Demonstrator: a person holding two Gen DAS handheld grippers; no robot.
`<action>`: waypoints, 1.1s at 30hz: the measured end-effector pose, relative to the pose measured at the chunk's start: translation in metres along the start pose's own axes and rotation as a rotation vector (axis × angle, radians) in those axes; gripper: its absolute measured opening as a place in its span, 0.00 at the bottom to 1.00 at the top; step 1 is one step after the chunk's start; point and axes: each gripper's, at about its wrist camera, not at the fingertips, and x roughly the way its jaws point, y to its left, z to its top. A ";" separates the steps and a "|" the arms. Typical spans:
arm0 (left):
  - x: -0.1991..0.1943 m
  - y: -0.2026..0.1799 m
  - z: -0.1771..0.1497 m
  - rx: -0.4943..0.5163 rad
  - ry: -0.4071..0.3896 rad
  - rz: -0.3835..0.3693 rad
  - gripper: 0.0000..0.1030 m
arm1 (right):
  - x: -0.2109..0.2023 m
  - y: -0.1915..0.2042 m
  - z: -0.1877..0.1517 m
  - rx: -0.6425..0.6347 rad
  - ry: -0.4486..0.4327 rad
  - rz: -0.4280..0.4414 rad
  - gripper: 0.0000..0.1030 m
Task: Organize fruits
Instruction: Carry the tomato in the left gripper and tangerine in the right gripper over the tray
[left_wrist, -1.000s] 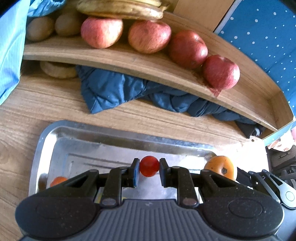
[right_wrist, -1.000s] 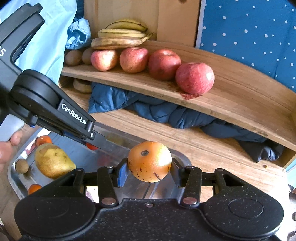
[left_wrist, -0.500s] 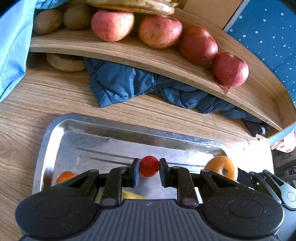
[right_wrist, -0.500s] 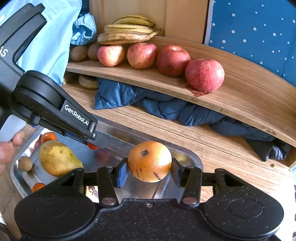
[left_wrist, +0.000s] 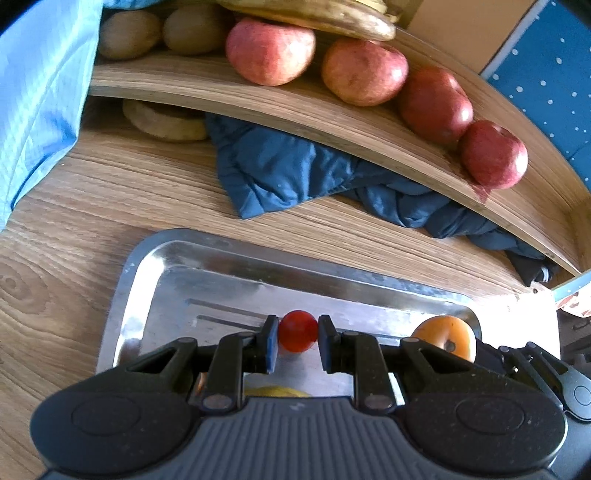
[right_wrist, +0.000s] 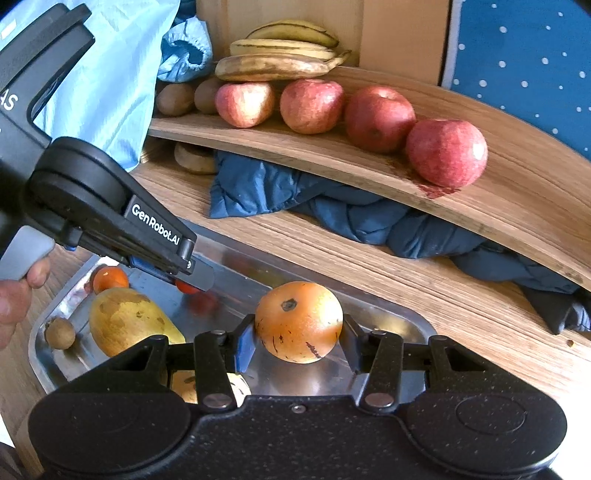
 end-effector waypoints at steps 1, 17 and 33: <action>0.000 0.002 0.000 -0.003 -0.001 0.003 0.23 | 0.001 0.001 0.001 -0.001 0.001 0.003 0.48; -0.001 0.025 0.005 -0.033 -0.009 0.030 0.23 | 0.019 0.019 0.011 -0.010 0.021 0.056 0.48; 0.000 0.029 0.007 -0.027 -0.013 0.036 0.24 | 0.026 0.021 0.012 -0.005 0.038 0.055 0.48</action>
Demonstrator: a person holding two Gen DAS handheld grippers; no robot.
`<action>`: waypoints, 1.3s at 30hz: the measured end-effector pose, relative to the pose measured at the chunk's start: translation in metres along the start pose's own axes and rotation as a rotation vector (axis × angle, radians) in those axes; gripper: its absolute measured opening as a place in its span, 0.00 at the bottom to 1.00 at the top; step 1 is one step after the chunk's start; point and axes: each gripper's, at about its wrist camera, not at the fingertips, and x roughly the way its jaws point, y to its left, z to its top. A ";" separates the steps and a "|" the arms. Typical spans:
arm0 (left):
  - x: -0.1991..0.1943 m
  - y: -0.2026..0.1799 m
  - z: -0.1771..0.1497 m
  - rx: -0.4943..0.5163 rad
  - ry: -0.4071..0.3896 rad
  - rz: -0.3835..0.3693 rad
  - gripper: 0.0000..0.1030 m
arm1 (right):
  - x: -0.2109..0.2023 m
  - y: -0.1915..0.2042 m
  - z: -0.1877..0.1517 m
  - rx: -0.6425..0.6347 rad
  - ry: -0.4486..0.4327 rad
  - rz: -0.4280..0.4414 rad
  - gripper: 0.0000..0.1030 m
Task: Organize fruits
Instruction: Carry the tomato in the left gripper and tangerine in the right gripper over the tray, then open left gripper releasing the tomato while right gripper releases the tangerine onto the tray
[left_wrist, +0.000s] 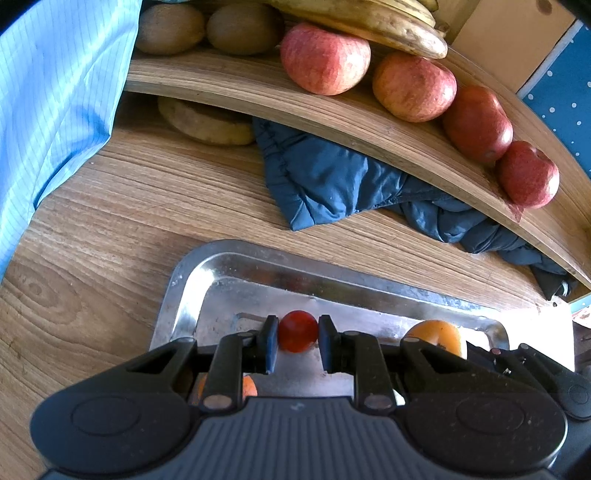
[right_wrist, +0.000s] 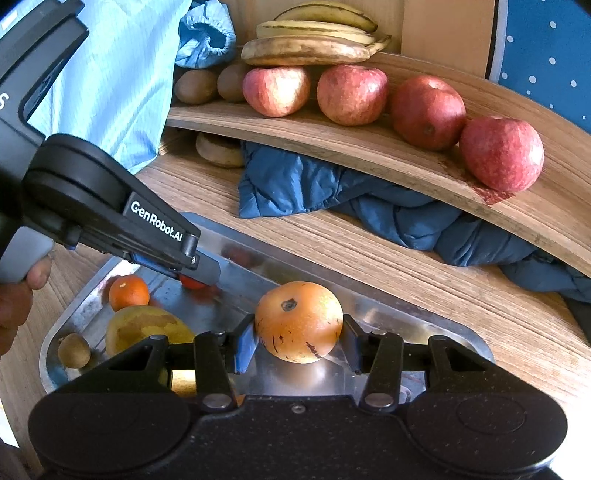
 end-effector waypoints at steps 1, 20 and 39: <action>0.000 0.000 0.000 0.001 0.000 0.000 0.24 | 0.000 0.000 0.000 0.001 0.000 -0.001 0.48; 0.003 -0.004 0.002 0.013 -0.003 0.003 0.24 | 0.000 -0.009 -0.006 0.065 0.020 -0.046 0.49; 0.000 -0.007 -0.001 0.028 -0.011 0.012 0.46 | -0.011 -0.018 -0.011 0.112 0.006 -0.091 0.56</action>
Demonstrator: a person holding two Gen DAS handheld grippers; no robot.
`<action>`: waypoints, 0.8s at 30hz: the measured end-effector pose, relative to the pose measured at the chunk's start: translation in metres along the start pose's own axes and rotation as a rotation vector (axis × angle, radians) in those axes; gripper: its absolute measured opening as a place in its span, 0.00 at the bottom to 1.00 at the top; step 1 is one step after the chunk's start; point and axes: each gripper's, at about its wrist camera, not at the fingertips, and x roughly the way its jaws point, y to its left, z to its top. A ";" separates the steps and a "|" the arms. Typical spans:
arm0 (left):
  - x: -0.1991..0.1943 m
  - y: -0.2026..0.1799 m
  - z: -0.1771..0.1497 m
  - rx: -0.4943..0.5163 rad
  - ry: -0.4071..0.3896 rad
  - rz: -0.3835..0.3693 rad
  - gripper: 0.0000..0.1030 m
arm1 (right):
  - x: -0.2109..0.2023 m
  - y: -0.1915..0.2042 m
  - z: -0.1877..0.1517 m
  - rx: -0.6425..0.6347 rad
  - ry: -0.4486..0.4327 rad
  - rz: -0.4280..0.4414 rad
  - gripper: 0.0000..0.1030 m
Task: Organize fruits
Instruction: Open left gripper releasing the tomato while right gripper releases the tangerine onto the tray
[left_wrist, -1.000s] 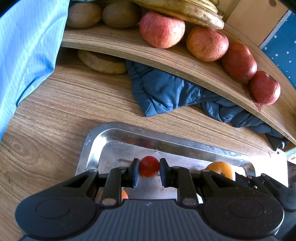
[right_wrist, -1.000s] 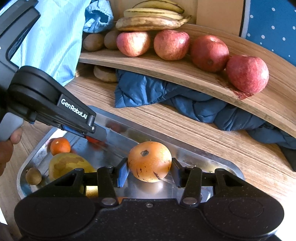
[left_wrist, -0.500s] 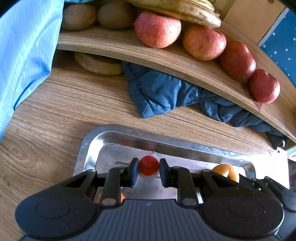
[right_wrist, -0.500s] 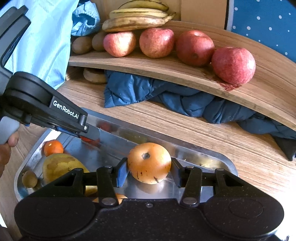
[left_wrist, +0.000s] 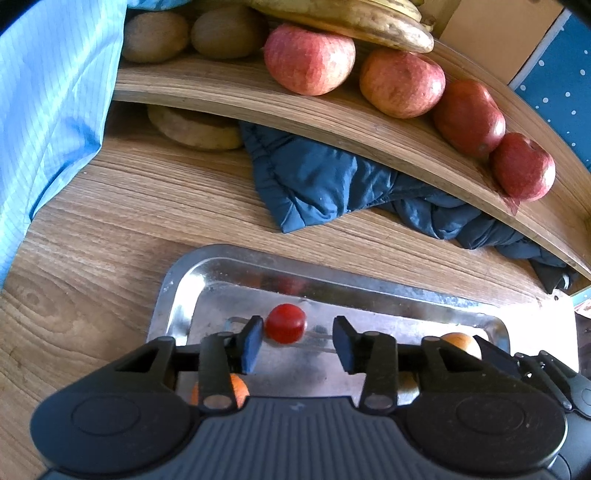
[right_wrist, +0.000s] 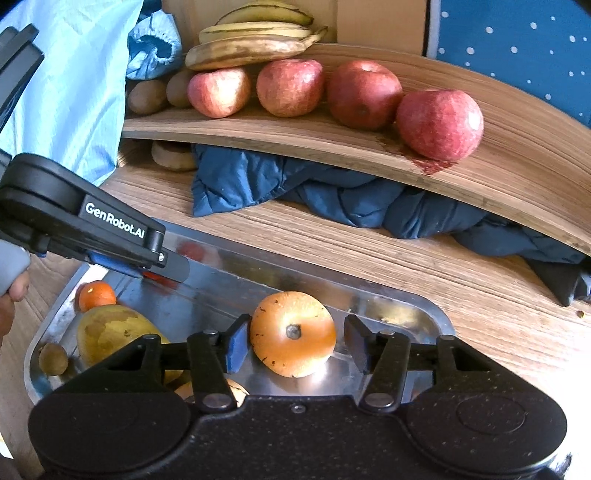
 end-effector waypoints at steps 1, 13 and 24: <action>-0.001 0.000 0.000 0.000 -0.001 0.002 0.49 | -0.001 0.000 0.000 0.001 0.000 -0.002 0.57; -0.009 -0.004 -0.003 0.003 -0.028 0.010 0.70 | -0.010 -0.002 -0.001 0.005 -0.020 -0.011 0.70; -0.018 -0.010 -0.005 0.008 -0.053 0.016 0.83 | -0.022 -0.005 0.001 0.020 -0.053 -0.006 0.84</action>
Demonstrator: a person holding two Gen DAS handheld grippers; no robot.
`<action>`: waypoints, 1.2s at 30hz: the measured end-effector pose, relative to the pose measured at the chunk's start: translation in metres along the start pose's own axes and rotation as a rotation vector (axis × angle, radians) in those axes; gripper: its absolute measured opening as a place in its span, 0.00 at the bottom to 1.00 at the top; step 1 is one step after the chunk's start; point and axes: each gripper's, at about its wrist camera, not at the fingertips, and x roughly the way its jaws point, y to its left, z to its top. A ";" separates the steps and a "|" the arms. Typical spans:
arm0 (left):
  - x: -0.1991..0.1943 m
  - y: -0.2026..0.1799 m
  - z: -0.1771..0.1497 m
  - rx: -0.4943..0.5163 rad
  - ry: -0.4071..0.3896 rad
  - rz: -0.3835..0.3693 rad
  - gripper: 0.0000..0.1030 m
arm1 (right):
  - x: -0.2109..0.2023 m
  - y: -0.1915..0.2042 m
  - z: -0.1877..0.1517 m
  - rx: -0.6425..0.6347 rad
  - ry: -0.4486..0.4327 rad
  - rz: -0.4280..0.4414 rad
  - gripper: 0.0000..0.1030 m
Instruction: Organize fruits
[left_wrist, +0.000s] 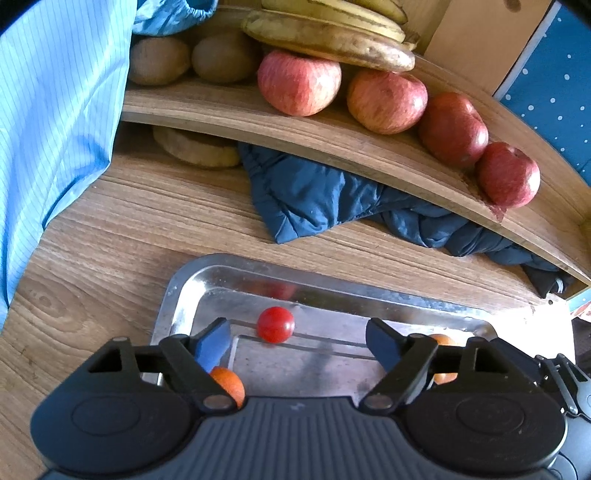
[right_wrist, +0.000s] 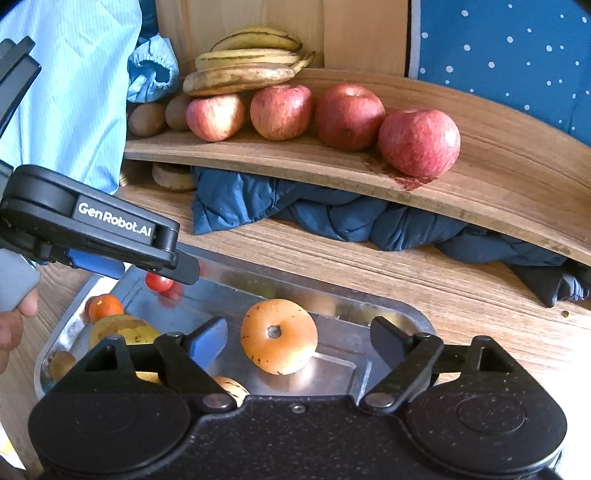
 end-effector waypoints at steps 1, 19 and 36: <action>-0.001 -0.001 0.000 0.000 -0.003 0.001 0.83 | -0.001 -0.001 0.000 0.002 -0.001 -0.002 0.85; -0.022 -0.008 -0.004 -0.015 -0.066 0.040 0.95 | -0.021 -0.014 0.001 0.015 -0.057 0.005 0.98; -0.047 -0.016 -0.017 -0.030 -0.132 0.068 0.99 | -0.052 -0.028 -0.003 0.022 -0.120 -0.009 0.99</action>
